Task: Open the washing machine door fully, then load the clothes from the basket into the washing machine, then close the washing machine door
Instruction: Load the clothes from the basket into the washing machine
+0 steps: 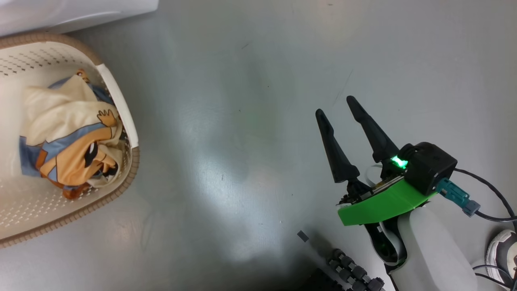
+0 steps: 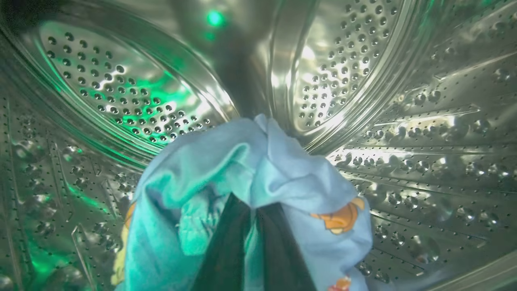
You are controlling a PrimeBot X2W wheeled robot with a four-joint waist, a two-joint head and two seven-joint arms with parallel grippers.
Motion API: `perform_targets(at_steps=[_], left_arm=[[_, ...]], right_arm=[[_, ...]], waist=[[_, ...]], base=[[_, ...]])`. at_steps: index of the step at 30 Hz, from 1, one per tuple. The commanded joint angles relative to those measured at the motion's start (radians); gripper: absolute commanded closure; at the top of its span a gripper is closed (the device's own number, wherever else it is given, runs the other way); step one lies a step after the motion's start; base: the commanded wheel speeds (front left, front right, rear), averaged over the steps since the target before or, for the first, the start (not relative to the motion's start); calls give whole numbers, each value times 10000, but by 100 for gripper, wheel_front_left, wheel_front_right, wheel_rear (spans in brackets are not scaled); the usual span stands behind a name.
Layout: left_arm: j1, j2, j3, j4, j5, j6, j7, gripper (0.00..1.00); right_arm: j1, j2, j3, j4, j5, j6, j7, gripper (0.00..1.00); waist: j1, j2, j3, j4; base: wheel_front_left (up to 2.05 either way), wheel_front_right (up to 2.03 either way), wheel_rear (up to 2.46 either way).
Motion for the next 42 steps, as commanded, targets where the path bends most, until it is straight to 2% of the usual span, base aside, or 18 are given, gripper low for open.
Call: perform_targets(at_steps=[1,15,16,17,28,42], left_arm=[[-303,599,40,-29,-66,-14,-127,100],[-1308,425,-667,2031,-27,-15,-591,100],[-1346,416,-717,2112,-49,-15,-617,61],[-1384,409,-768,2186,-68,-15,-652,0],[-1430,287,-1279,2680,-465,-15,-1010,0],[401,62,-1981,2303,-1786,-15,-1506,0]], right_arm=[[318,7,215,-172,44,27,-48,0],[223,7,277,-211,157,27,-48,0],[216,7,275,-212,163,27,-48,0],[209,7,271,-214,164,27,-48,0],[127,7,168,-166,138,27,-48,0],[107,7,-172,-4,-139,27,-48,0]], waist=[[0,0,4,-19],[0,0,92,-153],[0,0,97,-153],[0,0,101,-150],[0,0,-19,-46],[0,0,-1023,485]], base=[[0,0,0],[0,0,0],[0,0,0],[0,0,0],[0,0,0],[0,0,0]])
